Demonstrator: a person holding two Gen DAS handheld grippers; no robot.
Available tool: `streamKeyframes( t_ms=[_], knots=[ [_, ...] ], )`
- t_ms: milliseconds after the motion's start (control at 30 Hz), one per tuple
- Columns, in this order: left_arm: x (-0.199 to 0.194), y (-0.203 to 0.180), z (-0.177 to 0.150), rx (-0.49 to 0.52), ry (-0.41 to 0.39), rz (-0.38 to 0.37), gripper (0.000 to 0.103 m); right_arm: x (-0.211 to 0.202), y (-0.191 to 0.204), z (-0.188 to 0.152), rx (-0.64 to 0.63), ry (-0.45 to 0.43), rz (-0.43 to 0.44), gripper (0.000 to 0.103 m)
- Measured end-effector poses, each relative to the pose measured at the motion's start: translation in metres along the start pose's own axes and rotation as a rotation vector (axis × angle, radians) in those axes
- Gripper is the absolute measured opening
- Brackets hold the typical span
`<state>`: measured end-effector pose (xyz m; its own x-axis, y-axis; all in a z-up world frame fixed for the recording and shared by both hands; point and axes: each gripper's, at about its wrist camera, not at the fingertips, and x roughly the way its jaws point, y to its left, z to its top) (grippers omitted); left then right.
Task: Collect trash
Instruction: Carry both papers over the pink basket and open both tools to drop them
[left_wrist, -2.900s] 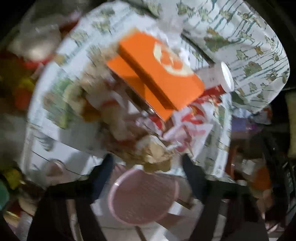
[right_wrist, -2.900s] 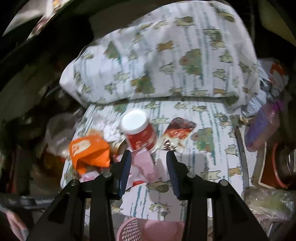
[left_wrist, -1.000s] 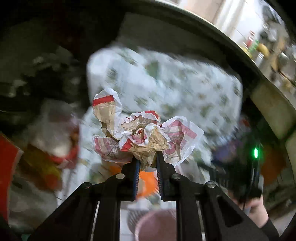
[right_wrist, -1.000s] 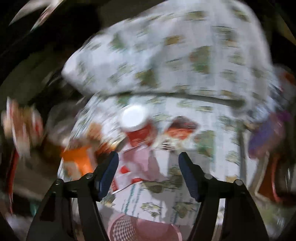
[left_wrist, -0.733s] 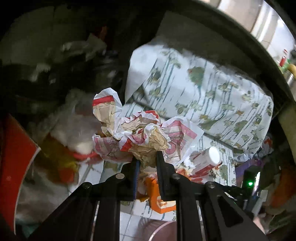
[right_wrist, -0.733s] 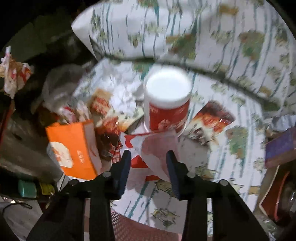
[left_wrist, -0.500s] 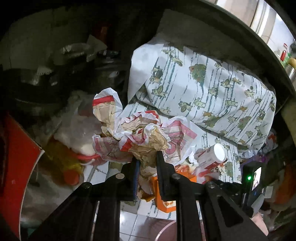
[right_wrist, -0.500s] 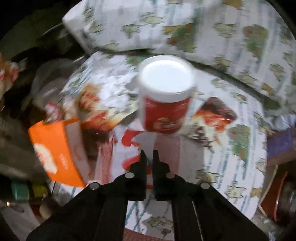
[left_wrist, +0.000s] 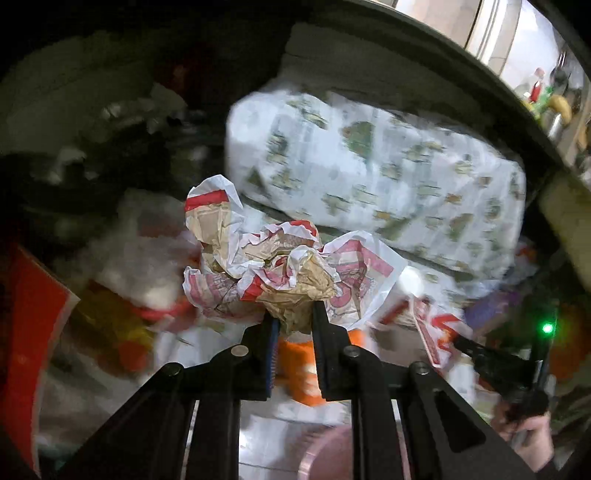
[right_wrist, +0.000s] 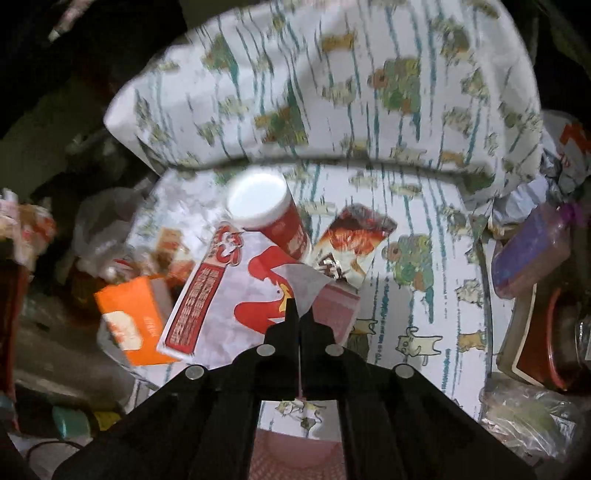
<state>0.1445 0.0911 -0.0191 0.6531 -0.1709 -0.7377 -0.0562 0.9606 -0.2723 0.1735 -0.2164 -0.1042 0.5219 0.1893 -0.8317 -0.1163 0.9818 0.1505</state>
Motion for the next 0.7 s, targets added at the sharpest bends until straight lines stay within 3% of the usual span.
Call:
streamKeyframes(
  t_ms=[67, 233, 367, 533, 633, 700],
  knots=[
    [-0.005, -0.01, -0.006, -0.005, 0.008, -0.051, 0.018, -0.018, 0.004, -0.003, -0.028, -0.045, 0.018, 0.0],
    [-0.018, -0.05, -0.032, 0.106, -0.006, -0.013, 0.018, -0.059, 0.013, -0.013, -0.051, -0.088, 0.044, 0.0],
    [-0.034, -0.074, -0.062, 0.17, 0.003, -0.03, 0.018, -0.096, 0.024, -0.034, -0.145, -0.125, -0.014, 0.0],
    [-0.054, -0.091, -0.106, 0.21, 0.021, -0.058, 0.018, -0.115, 0.014, -0.068, -0.146, -0.099, 0.002, 0.0],
    [-0.054, -0.092, -0.126, 0.201, 0.042, -0.058, 0.018, -0.118, 0.016, -0.098, -0.172, -0.111, -0.07, 0.0],
    [-0.045, -0.091, -0.14, 0.192, 0.076, -0.06, 0.018, -0.112, 0.019, -0.113, -0.165, -0.057, -0.028, 0.0]
  ],
)
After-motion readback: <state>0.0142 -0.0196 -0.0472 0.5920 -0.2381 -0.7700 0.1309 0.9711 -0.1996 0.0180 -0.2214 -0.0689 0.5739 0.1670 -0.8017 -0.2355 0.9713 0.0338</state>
